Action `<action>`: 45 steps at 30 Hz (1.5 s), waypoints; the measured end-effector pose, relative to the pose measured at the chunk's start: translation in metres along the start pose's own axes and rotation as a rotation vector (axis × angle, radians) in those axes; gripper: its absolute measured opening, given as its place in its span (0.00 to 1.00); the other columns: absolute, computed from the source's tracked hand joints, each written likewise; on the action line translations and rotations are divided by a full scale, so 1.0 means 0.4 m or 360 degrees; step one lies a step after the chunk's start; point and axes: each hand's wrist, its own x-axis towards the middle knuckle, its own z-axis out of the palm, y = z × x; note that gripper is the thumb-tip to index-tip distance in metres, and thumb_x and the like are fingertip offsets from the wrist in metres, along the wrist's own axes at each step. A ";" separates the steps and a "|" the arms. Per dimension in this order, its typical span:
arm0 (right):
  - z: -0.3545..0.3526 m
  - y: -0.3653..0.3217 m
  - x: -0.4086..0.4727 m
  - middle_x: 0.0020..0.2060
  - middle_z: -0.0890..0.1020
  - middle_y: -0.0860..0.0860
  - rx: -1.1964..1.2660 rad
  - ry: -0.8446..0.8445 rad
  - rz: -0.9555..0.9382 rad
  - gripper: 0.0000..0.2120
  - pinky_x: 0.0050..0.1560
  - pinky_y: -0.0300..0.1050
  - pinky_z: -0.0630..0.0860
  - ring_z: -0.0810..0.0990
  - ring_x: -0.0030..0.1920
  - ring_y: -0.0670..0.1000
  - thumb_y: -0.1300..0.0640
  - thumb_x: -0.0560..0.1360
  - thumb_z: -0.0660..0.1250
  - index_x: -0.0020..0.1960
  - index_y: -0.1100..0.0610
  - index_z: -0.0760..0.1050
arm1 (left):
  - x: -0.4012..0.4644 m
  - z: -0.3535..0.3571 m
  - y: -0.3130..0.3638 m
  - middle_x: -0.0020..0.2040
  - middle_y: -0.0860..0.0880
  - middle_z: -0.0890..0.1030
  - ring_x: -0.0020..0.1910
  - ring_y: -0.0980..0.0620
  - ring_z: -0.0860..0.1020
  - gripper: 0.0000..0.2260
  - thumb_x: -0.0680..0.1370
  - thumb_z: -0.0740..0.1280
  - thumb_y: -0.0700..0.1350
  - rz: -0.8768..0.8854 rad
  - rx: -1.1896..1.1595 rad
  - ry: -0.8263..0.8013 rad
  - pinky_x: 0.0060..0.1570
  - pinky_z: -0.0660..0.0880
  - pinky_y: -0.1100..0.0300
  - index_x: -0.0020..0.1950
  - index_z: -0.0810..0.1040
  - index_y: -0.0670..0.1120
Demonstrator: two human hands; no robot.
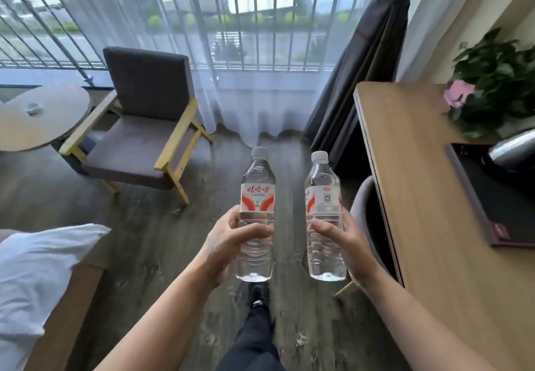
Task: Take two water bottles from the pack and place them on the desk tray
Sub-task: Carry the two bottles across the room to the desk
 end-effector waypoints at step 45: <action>-0.298 -0.520 1.230 0.48 0.88 0.47 0.0271 0.0761 -0.0070 0.27 0.58 0.53 0.80 0.87 0.51 0.54 0.42 0.67 0.79 0.64 0.47 0.81 | 1.550 0.407 0.757 0.57 0.43 0.91 0.58 0.40 0.89 0.25 0.67 0.82 0.49 -0.0094 0.0624 -0.0907 0.62 0.85 0.44 0.63 0.85 0.49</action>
